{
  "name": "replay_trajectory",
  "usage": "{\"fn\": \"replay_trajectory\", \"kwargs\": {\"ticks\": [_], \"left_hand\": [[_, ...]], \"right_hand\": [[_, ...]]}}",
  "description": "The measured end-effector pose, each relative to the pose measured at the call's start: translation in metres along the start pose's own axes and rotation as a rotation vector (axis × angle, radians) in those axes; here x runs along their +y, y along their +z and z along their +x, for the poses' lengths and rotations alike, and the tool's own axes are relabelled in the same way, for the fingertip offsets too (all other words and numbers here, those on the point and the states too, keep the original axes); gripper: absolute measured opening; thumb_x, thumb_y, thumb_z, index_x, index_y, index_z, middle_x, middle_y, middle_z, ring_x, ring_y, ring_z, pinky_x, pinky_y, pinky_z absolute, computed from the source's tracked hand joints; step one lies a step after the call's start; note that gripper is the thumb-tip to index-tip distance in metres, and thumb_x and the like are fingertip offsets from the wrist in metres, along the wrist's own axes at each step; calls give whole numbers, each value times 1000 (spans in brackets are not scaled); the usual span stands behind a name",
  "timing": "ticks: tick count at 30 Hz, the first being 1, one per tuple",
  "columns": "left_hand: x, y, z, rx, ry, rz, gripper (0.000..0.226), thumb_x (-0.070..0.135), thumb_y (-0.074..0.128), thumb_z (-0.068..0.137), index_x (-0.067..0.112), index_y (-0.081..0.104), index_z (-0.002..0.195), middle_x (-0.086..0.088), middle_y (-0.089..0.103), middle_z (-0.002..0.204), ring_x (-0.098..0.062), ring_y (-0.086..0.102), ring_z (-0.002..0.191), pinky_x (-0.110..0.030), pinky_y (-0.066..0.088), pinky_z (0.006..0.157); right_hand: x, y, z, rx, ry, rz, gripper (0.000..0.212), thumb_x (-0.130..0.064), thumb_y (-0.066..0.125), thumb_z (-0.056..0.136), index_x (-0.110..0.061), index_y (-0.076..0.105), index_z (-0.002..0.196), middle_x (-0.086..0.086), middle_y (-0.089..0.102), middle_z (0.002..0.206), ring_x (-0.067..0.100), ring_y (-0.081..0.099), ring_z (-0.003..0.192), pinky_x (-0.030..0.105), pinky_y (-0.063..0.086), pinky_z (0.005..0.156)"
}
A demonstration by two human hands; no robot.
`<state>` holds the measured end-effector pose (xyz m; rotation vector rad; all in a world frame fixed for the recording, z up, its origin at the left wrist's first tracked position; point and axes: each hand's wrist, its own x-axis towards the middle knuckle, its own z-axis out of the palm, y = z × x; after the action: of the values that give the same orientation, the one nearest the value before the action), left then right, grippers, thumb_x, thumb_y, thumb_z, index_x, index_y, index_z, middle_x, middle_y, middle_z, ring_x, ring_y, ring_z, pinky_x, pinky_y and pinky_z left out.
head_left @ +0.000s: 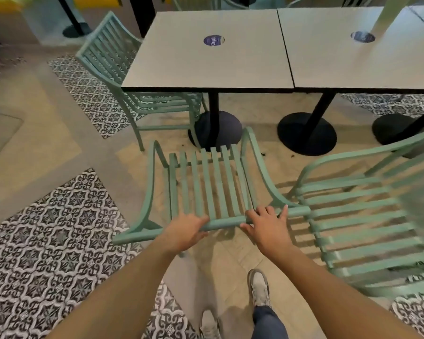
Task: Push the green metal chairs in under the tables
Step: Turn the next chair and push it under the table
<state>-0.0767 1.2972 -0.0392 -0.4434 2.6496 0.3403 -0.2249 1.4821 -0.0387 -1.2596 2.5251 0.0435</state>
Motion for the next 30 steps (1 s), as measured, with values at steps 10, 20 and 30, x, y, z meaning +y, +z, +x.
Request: {"fn": "replay_trajectory", "kwargs": {"ticks": [10,20,30], "left_hand": [[-12,5,-37,-29,25,38,27,41,49,96,23,51,116,-6,63,110,-27,60,99,-38,47,84],[-67,-1,-53,332,-709,-767,57,63,52,84,18,61,117,-7,65,112,-27,60,100,-38,49,89],[-126,20,-98,555,-1306,-1909,47,23,59,95,4,41,135,-21,49,121,-43,54,113,-58,51,90]], "right_hand": [[-40,18,-36,25,73,26,39,-54,32,98,-29,50,122,-3,51,121,22,43,123,67,10,111],[-21,9,-26,473,424,491,54,-50,54,91,-19,49,134,5,49,134,24,42,127,53,31,110],[29,-1,-24,360,1237,2008,47,-20,63,91,-4,46,132,14,57,126,30,57,116,51,44,102]]}}
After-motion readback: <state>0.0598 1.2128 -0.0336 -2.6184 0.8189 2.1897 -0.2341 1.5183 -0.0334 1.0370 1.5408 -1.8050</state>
